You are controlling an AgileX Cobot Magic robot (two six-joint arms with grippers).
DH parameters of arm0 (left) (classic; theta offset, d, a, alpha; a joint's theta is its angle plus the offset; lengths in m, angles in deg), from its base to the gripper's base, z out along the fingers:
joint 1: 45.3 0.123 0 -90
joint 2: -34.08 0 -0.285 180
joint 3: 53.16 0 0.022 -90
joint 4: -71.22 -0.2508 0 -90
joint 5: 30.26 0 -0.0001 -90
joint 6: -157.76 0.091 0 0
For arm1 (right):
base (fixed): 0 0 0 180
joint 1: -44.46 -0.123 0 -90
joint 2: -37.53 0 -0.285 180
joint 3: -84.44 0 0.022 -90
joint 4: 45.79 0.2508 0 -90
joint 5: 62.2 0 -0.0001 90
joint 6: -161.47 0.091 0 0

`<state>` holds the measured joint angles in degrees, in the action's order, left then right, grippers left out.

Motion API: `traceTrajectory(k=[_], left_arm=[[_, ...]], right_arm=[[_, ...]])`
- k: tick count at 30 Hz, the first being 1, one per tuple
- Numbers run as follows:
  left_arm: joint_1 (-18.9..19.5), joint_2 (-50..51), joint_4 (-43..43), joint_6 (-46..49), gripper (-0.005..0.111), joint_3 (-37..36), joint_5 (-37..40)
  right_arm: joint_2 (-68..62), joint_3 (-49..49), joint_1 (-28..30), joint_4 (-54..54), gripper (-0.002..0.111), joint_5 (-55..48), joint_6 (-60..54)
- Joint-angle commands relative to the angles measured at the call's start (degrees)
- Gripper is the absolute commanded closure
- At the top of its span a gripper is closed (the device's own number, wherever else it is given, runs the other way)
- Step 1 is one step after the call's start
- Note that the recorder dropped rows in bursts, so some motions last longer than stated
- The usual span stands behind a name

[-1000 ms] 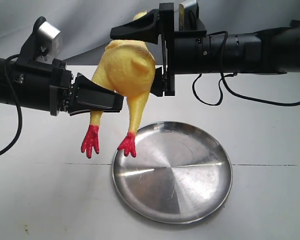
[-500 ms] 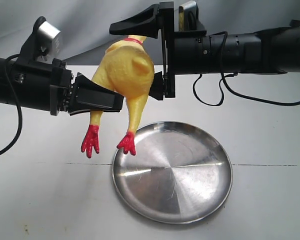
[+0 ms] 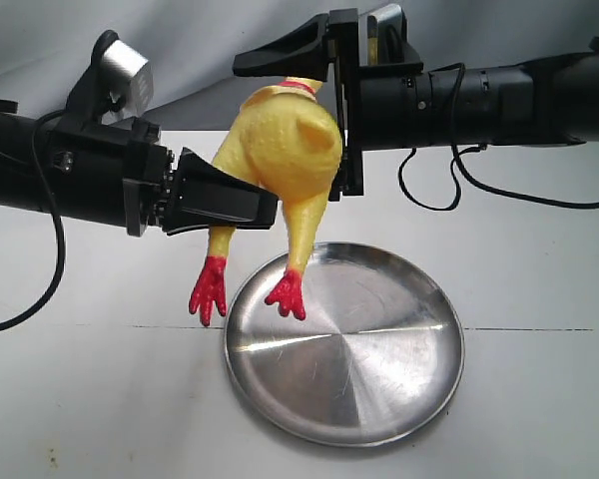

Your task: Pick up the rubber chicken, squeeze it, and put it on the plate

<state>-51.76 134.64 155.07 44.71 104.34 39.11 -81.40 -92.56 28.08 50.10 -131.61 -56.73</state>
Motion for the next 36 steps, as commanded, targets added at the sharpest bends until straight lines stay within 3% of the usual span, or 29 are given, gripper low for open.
traceTrajectory(k=[1,4,5,21,23,25,27,28,29,36], left_arm=[[-0.22,-0.68,1.05,1.00,0.107,0.25,0.59],[-0.22,-0.68,0.64,1.00,0.107,0.14,0.59],[-0.12,-0.68,0.64,1.00,0.107,0.14,0.59],[-0.12,-0.68,0.64,1.00,0.107,0.14,0.59],[-0.12,-0.68,0.44,0.75,0.107,0.14,0.59],[-0.12,-0.68,-0.67,0.63,0.107,0.14,0.59],[-0.12,-0.68,-1.33,0.50,0.107,0.14,0.59],[-0.12,-0.68,-1.76,0.50,0.107,0.14,0.59],[-0.12,-0.68,-1.95,0.50,0.107,0.14,0.59],[-0.12,-0.68,-2.16,0.61,0.107,0.14,0.59]], right_arm=[[0.29,-0.25,0.33,-0.96,0.040,-0.54,1.23],[0.29,-0.25,0.33,-2.80,0.100,-0.54,1.38],[0.29,-0.25,0.33,-3.25,0.107,-0.54,1.02],[0.29,-0.25,0.33,-3.22,0.108,-0.54,0.70],[0.29,-0.25,0.33,-3.22,0.100,-0.54,0.70],[0.29,-0.25,0.33,-3.22,0.075,-0.54,0.70],[0.29,-0.25,0.33,-3.22,0.039,-0.54,1.03],[0.29,-0.25,0.33,-3.22,0.015,-0.54,3.06],[0.29,-0.25,0.33,-3.22,0.005,-0.54,3.85],[0.29,-0.25,0.33,-2.98,0.003,-0.54,4.16]])
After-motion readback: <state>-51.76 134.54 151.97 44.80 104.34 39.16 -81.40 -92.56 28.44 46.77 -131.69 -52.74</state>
